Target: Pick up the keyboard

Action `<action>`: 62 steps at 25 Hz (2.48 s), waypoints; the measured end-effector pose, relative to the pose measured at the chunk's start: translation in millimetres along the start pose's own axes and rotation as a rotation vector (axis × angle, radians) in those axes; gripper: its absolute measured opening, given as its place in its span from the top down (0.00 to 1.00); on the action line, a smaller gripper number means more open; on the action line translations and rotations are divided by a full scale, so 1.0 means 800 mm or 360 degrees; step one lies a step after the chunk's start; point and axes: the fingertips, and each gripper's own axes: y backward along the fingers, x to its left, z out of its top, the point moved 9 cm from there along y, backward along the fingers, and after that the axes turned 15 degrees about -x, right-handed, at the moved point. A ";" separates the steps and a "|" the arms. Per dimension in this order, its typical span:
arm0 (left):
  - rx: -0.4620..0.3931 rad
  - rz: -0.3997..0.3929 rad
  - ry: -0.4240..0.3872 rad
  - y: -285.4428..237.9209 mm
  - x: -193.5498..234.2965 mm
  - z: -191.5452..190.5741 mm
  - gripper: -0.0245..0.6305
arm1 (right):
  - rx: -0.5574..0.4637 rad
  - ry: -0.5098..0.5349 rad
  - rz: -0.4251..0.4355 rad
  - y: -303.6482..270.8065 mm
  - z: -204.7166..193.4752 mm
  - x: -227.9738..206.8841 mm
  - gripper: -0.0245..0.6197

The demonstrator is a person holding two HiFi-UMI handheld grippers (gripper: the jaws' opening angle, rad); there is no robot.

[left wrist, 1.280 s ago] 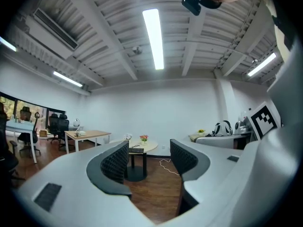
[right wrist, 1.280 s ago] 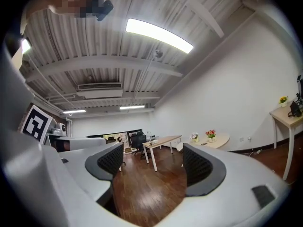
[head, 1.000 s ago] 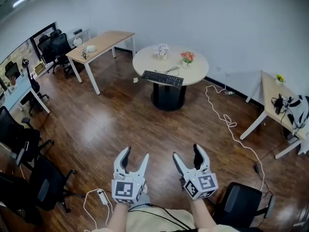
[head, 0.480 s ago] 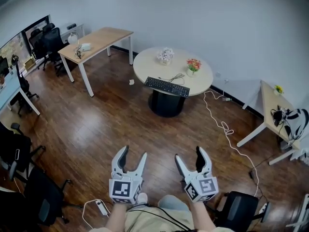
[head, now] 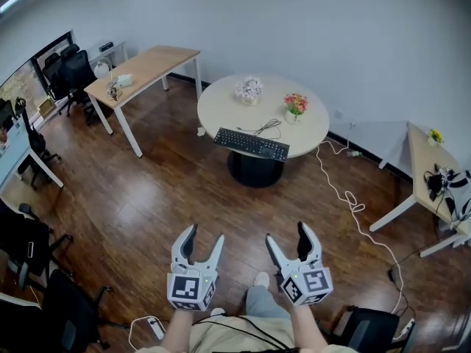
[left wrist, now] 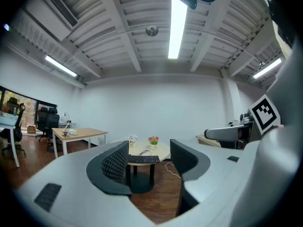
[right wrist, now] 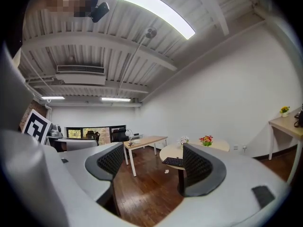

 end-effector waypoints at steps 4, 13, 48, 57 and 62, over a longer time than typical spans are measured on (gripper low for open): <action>-0.0038 -0.0006 0.0023 -0.099 -0.023 -0.010 0.56 | -0.0074 -0.0029 0.0025 -0.061 0.020 -0.093 0.34; -0.0023 0.0085 -0.0026 -0.247 -0.072 -0.047 0.56 | -0.0054 -0.0133 -0.0016 -0.126 0.009 -0.266 0.34; 0.0221 -0.0076 0.0011 -0.643 0.171 -0.185 0.56 | 0.0256 -0.0042 0.0040 -0.563 -0.125 -0.357 0.34; 0.0339 -0.0240 0.0055 -0.682 0.233 -0.224 0.56 | 0.0409 -0.0048 0.0068 -0.629 -0.184 -0.332 0.34; 0.0514 -0.0226 0.0155 -0.686 0.257 -0.287 0.56 | 0.0565 -0.0032 -0.0040 -0.609 -0.227 -0.360 0.34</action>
